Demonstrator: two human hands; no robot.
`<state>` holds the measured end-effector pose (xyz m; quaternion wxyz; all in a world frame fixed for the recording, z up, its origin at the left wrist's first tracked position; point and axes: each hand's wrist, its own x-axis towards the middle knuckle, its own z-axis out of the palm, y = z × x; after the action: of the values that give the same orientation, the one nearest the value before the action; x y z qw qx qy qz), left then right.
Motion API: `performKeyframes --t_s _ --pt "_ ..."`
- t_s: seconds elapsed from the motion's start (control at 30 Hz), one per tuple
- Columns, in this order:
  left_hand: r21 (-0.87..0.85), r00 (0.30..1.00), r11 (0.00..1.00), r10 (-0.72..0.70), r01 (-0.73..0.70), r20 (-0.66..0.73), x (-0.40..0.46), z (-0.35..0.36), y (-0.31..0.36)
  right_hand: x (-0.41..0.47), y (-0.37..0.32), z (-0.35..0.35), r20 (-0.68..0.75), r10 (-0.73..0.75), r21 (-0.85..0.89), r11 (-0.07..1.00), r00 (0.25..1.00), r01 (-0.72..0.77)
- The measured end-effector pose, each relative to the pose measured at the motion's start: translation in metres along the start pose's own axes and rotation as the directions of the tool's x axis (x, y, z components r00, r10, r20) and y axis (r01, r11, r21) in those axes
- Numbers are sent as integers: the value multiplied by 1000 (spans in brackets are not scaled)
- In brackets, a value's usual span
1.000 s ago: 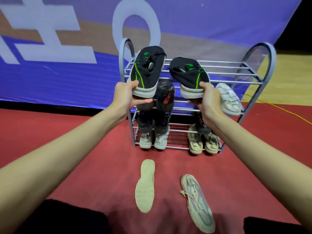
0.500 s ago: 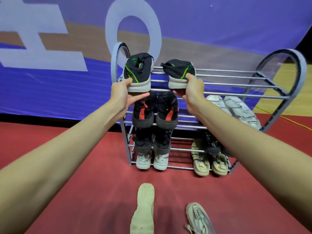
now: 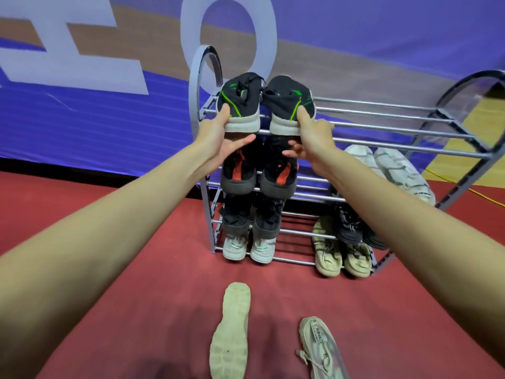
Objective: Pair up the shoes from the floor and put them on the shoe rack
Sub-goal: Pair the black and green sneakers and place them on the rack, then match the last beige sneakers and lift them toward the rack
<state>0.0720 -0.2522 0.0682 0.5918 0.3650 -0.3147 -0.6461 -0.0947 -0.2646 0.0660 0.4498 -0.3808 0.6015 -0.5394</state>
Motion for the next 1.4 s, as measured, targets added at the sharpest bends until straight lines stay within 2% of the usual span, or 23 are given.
performKeyframes --t_s 0.17,0.33,0.53,0.6,0.67,0.77,0.83,0.9,0.97,1.03,1.1,1.17,1.27,1.4 --pt "108 999 994 31 -26 -44 -1 -6 -7 -14 3 4 57 14 44 999 998 -16" --pt "291 999 957 7 7 -48 -15 -8 -14 -26 13 8 67 -34 -32 999 997 37" --pt "567 985 823 65 36 -157 -43 -29 -50 -56 58 -14 45 -217 -141 965 975 221" --pt "612 985 790 74 39 -159 -59 -39 -72 -70 90 -25 85 -156 -227 959 984 171" --pt "636 979 769 75 64 -190 -78 -49 -97 -89 127 -39 126 -23 -310 949 992 62" --pt "662 962 726 3 185 -273 -107 -72 -143 -124 189 -60 177 166 -461 885 970 -67" --pt "725 938 621 -49 297 -342 -126 -95 -180 -147 233 -79 182 319 -568 806 930 -166" --pt "827 915 401 -93 394 -392 -149 -118 -214 -166 275 -98 162 433 -674 704 887 -221" --pt "874 879 156 -217 461 -425 -171 -135 -243 -184 303 -116 145 487 -764 608 861 -215" --pt "849 803 25 -342 527 -488 -192 -149 -269 -198 326 -130 141 533 -813 543 834 -210" --pt "803 727 -13 -415 596 -547 -208 -162 -297 -209 346 -141 146 555 -850 494 819 -183" --pt "772 684 -29 -443 636 -580 -217 -171 -321 -214 363 -148 183 524 -883 459 832 -95" --pt "762 706 17 -389 648 -592 -221 -179 -346 -215 380 -151 236 472 -902 432 849 11" --pt "791 749 -25 -304 612 -589 -217 -188 -361 -214 390 -147 332 440 -901 409 834 143"
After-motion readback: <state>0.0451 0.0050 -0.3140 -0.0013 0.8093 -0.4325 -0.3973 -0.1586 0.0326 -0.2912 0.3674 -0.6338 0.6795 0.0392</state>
